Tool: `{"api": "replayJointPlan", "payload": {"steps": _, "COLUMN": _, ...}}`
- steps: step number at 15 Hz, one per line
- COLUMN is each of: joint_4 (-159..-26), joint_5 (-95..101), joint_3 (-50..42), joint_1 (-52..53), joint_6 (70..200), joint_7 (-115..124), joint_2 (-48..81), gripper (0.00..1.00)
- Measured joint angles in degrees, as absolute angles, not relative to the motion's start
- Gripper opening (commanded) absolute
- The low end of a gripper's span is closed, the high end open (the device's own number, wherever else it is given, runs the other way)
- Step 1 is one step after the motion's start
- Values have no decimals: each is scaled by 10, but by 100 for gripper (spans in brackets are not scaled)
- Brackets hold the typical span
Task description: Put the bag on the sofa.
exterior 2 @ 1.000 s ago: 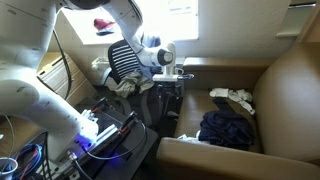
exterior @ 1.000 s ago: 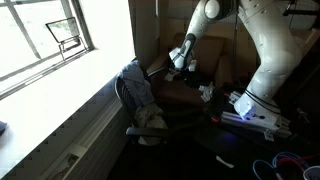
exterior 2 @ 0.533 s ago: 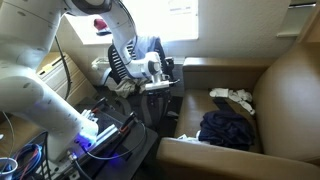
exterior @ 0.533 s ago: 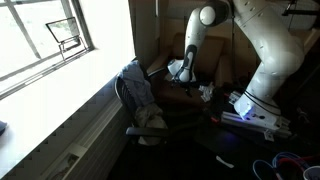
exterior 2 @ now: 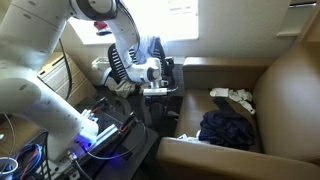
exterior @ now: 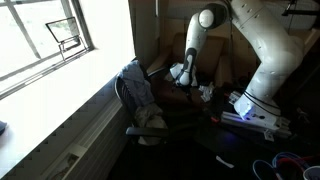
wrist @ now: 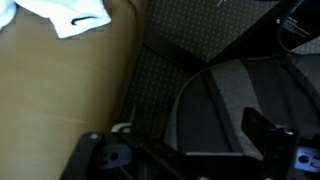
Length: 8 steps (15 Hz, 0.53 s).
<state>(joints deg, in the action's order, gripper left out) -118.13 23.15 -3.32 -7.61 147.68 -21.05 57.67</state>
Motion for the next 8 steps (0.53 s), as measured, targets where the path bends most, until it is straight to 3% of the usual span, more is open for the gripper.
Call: {"api": "replayJointPlan", "payload": {"steps": 8, "joint_4": -1162, "joint_5": 200, "joint_3": -21, "joint_1": -124, "joint_6": 1512, "joint_7": -231, "joint_2": 650, "gripper": 100}}
